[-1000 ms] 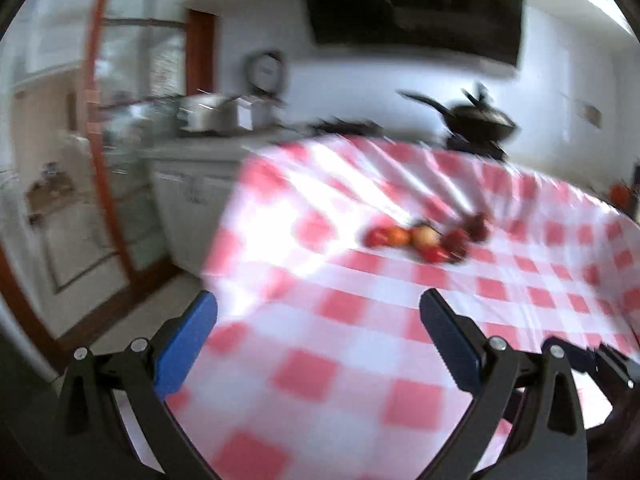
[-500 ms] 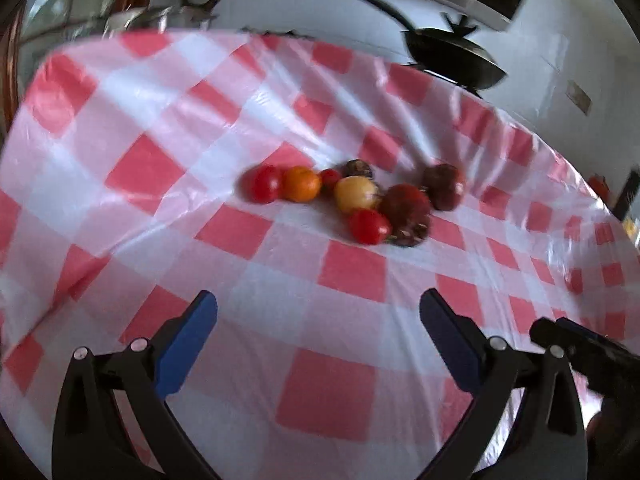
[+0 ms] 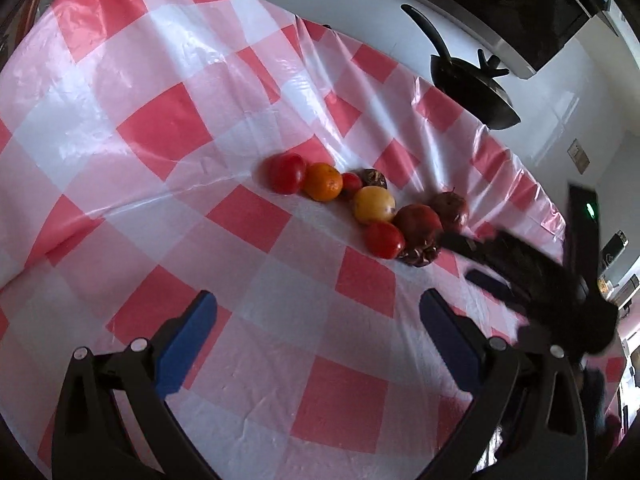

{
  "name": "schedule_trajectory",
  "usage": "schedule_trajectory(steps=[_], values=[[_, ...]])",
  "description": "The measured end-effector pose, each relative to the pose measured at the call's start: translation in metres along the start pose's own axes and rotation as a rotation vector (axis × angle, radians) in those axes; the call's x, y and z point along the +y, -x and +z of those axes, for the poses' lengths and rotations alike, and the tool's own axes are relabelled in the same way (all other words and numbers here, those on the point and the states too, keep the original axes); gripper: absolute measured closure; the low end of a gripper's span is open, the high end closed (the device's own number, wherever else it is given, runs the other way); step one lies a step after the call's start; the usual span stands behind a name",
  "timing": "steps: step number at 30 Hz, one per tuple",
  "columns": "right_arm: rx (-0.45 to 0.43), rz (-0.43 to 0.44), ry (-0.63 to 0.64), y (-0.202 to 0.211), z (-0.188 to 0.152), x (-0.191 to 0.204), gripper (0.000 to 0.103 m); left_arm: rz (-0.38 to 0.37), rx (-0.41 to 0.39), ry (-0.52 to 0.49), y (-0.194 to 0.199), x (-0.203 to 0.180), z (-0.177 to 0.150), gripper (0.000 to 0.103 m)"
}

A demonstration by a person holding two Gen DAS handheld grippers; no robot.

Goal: Organize fruits
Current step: 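Grasp the large red apple with the right tool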

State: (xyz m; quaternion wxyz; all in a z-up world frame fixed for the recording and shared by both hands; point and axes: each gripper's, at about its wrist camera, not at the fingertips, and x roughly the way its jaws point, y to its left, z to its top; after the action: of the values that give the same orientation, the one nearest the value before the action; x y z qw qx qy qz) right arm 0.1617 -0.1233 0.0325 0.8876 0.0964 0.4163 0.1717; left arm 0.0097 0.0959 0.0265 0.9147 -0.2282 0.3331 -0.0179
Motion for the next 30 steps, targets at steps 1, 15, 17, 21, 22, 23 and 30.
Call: schedule_trajectory(steps=[1,15,17,21,22,23,30], values=[[0.012,-0.017,0.005,-0.006,0.003,0.003,0.017,-0.003,0.002,0.006,0.0,0.001,0.0,0.002],[0.09,-0.072,0.01,-0.051,0.02,0.011,0.045,-0.013,0.053,0.06,-0.009,0.006,0.003,0.002],[0.089,-0.033,-0.023,-0.045,0.018,0.003,0.052,-0.012,0.111,0.079,-0.021,0.002,0.006,0.002],[0.026,-0.041,-0.112,-0.019,0.009,-0.033,0.052,0.045,0.148,-0.004,-0.05,-0.028,0.018,0.002],[0.015,-0.048,-0.136,-0.011,0.007,-0.047,0.052,0.053,0.145,-0.019,-0.058,-0.034,0.021,0.002],[0.009,-0.057,-0.149,-0.003,0.005,-0.058,0.052,0.068,0.138,-0.04,-0.066,-0.041,0.025,0.002],[-0.004,-0.067,-0.201,0.021,-0.012,-0.106,0.052,0.113,0.194,-0.274,-0.126,-0.097,0.043,0.021]])
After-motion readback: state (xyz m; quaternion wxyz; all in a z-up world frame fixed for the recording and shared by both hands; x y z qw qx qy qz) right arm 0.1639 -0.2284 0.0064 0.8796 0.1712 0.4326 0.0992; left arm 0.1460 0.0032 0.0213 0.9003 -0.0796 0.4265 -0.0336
